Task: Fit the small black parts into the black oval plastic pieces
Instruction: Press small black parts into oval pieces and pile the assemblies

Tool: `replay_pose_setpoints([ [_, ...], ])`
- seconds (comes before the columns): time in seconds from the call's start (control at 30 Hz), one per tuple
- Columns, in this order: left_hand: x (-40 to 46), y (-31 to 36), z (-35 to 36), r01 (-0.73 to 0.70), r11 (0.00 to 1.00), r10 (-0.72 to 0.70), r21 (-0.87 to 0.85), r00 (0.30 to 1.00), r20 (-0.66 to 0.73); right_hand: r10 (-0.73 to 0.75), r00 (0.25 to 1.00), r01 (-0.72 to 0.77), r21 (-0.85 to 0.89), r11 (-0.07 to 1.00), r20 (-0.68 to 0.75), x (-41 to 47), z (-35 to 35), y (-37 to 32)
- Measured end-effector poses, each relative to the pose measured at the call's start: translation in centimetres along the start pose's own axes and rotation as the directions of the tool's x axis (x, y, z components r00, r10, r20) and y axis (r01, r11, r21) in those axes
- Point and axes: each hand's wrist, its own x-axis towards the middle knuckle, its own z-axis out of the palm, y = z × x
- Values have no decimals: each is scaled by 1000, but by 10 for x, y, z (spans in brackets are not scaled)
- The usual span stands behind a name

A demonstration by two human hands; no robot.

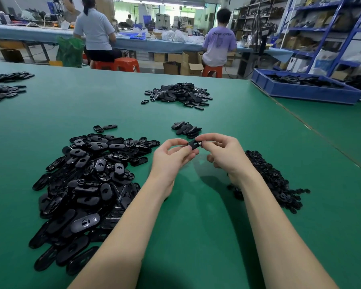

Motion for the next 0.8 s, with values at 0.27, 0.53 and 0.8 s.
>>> replay_pose_setpoints([
  [0.27, -1, 0, -1, 16, 1000, -16, -15, 1000, -2, -66, 993, 50, -148, 988, -101, 2, 2, 3],
  [0.53, -3, 3, 0, 7, 1000, -7, -4, 1000, 7, -4, 998, 2, -32, 999, -68, 2, -1, 1],
  [0.8, -2, 2, -3, -22, 996, 19, 81, 999, 32, 6, 998, -5, 5, 1000, -62, 0, -1, 1],
])
